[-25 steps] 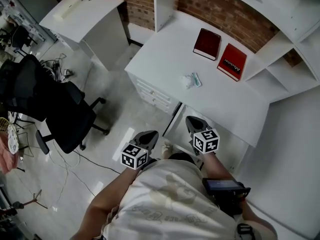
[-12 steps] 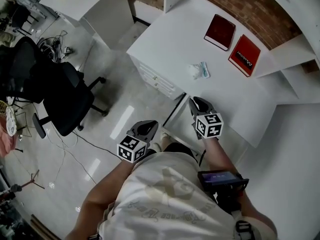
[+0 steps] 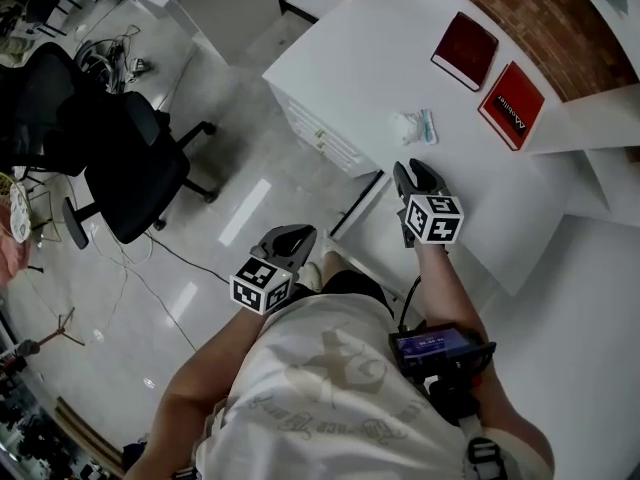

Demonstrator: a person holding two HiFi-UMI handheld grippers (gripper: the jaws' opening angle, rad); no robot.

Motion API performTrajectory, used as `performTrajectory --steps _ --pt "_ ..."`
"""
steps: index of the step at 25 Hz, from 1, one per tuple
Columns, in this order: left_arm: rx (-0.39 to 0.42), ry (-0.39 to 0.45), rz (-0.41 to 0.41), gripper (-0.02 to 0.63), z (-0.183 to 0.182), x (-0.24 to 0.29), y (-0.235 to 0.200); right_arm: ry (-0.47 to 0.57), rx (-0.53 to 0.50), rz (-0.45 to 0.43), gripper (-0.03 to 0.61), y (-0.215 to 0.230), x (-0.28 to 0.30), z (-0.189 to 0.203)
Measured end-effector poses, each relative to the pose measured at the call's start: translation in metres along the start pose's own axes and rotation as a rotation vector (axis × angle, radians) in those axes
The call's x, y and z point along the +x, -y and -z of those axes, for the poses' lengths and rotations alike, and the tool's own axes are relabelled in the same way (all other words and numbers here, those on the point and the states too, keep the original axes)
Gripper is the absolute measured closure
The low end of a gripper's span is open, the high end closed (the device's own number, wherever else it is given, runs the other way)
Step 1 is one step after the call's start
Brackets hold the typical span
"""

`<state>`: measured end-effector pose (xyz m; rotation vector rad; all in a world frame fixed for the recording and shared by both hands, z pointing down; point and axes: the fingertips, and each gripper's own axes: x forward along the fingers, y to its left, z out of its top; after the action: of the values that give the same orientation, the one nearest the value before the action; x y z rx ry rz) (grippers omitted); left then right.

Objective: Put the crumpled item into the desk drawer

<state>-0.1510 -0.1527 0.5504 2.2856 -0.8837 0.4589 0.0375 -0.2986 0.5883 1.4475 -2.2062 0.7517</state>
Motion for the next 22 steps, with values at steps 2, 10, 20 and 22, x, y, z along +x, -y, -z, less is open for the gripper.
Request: performTrajectory --steps 2,10,20,22 --pt "-0.004 -0.006 -0.001 0.58 0.002 0.001 0.0 0.0 0.004 0.013 0.419 0.006 0.007 -0.005" --pt "-0.015 -0.024 0.006 0.58 0.001 0.004 0.002 -0.005 0.016 0.066 0.395 0.03 0.029 -0.022" --pt "-0.031 -0.035 -0.002 0.58 0.001 0.009 0.001 -0.064 -0.023 0.148 0.378 0.064 0.065 -0.028" --pt "-0.033 -0.045 0.0 0.58 0.003 0.009 0.003 -0.076 -0.024 0.158 0.37 0.07 0.071 -0.026"
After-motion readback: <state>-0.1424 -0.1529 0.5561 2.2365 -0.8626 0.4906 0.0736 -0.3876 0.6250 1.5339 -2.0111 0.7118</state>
